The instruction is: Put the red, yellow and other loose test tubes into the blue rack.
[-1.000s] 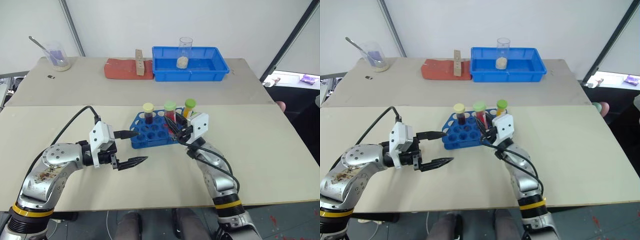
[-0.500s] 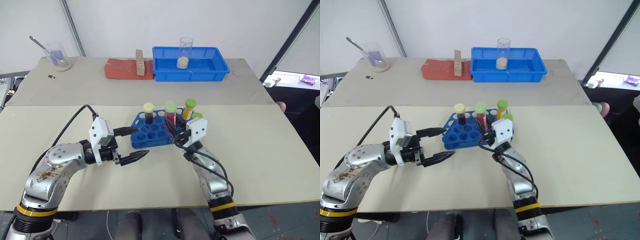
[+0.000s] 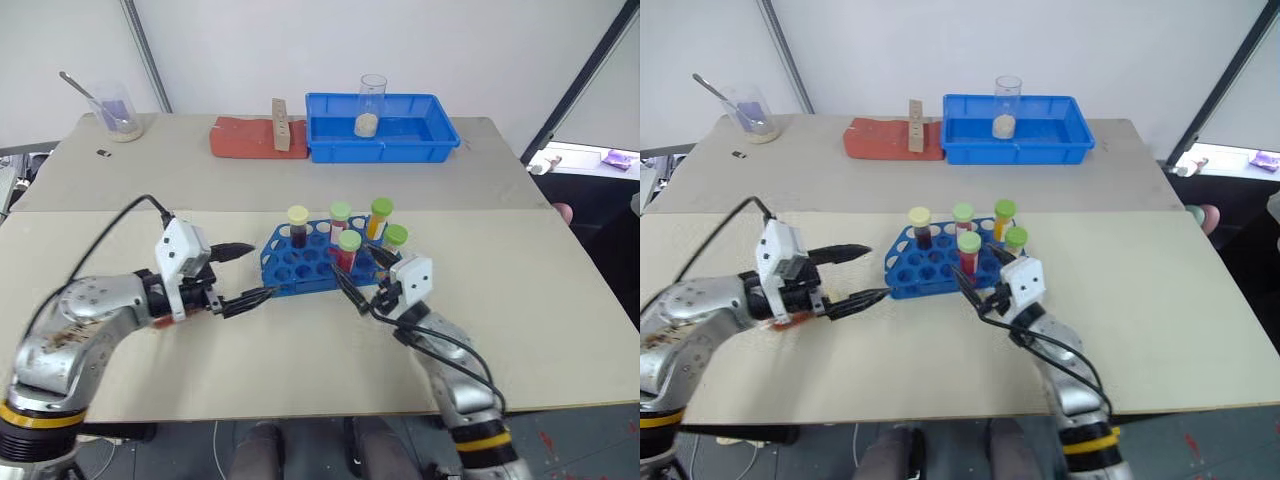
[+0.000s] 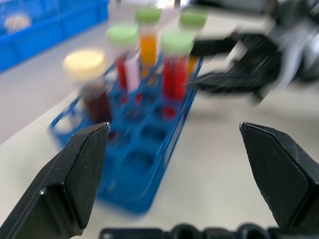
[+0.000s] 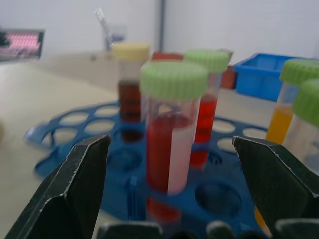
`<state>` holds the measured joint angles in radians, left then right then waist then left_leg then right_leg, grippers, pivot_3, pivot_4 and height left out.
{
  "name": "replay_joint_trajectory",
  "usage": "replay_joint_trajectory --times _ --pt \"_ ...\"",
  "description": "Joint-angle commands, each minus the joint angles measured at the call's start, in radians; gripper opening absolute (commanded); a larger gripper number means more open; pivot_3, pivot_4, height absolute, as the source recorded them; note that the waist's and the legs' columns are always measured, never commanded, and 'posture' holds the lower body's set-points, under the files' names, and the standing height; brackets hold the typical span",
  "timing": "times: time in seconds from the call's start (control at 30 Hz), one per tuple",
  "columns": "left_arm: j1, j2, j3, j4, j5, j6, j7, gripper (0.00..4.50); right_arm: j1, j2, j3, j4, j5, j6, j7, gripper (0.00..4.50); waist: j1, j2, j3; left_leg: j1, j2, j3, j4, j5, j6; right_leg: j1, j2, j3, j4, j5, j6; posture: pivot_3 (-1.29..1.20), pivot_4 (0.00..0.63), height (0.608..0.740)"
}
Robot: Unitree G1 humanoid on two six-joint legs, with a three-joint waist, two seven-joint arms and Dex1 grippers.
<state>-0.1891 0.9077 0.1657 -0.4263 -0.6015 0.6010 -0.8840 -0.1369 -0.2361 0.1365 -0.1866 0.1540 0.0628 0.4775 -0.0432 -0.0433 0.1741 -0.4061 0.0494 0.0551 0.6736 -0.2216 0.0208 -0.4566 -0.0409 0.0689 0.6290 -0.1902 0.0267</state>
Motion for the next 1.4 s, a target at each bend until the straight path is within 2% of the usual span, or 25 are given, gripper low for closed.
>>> replay_joint_trajectory --times 0.03,0.13,0.23,0.33,0.53,0.83,1.0,1.37,1.4 --pt "0.038 0.151 0.033 0.002 0.073 0.014 -0.075 4.5 -0.009 -0.126 -0.011 -0.169 0.072 0.129 0.123 4.4 -0.003 0.0 0.0 0.0 0.0 0.0 0.0 0.0 0.0 0.0 0.0 0.0 0.0 0.0 0.0 0.0 0.15 0.74" --pt "0.071 0.298 0.028 0.065 0.132 0.02 -0.157 4.5 -0.062 -0.285 -0.026 -0.282 0.209 0.27 0.293 4.4 -0.004 0.0 0.001 0.002 0.001 0.002 -0.003 0.0 0.0 -0.001 0.0 0.0 0.001 -0.001 -0.002 0.0 0.15 0.74" --pt "0.074 0.354 0.019 0.128 0.151 0.007 -0.207 4.5 -0.116 -0.372 -0.02 -0.348 0.311 0.371 0.378 4.4 0.001 0.0 0.001 0.005 0.001 0.002 -0.007 0.0 0.0 -0.001 0.0 -0.001 0.001 -0.003 -0.004 0.0 0.15 0.74" --pt "0.037 0.385 -0.049 0.193 0.215 -0.037 -0.248 4.5 -0.183 -0.445 -0.052 -0.404 0.507 0.505 0.487 4.4 0.004 0.0 0.001 0.005 0.001 0.002 -0.01 0.0 0.0 -0.001 0.001 -0.001 0.001 -0.004 -0.006 0.0 0.15 0.74" --pt "-0.054 0.361 -0.181 0.28 0.309 -0.057 -0.291 4.5 -0.228 -0.482 -0.033 -0.409 0.544 0.55 0.524 4.4 0.012 -0.001 0.001 0.003 0.0 0.002 -0.01 0.0 0.0 -0.002 0.0 -0.001 -0.001 -0.004 -0.005 0.0 0.15 0.74" --pt "-0.28 0.293 -0.39 0.419 0.45 -0.025 -0.385 4.5 -0.161 -0.47 -0.081 -0.482 0.67 0.629 0.467 4.4 0.03 -0.002 0.001 0.002 0.0 0.002 -0.01 0.0 0.0 -0.002 0.001 -0.001 -0.001 -0.004 -0.004 0.0 0.15 0.74" --pt "-0.35 0.272 -0.452 0.492 0.523 -0.065 -0.438 4.5 -0.14 -0.478 -0.093 -0.515 0.708 0.655 0.431 4.4 0.028 -0.002 0.001 0.002 0.0 0.002 -0.009 0.0 0.0 -0.002 0.001 -0.001 -0.001 -0.004 -0.004 0.0 0.15 0.74" --pt "-0.49 0.151 -0.56 0.612 0.65 -0.1 -0.508 4.5 -0.111 -0.502 -0.108 -0.552 0.757 0.685 0.385 4.4 0.029 -0.002 0.001 -0.001 0.0 0.0 -0.003 0.0 0.0 -0.001 0.002 0.0 0.001 -0.002 -0.001 0.0 0.15 0.74" --pt "-0.5 0.146 -0.57 0.625 0.666 -0.115 -0.517 4.24 -0.11 -0.505 -0.111 -0.553 0.761 0.687 0.382 4.43 0.029 -0.002 0.001 -0.001 0.0 0.0 -0.002 0.0 0.0 -0.001 0.002 0.0 0.001 -0.002 -0.001 0.0 0.15 0.74"
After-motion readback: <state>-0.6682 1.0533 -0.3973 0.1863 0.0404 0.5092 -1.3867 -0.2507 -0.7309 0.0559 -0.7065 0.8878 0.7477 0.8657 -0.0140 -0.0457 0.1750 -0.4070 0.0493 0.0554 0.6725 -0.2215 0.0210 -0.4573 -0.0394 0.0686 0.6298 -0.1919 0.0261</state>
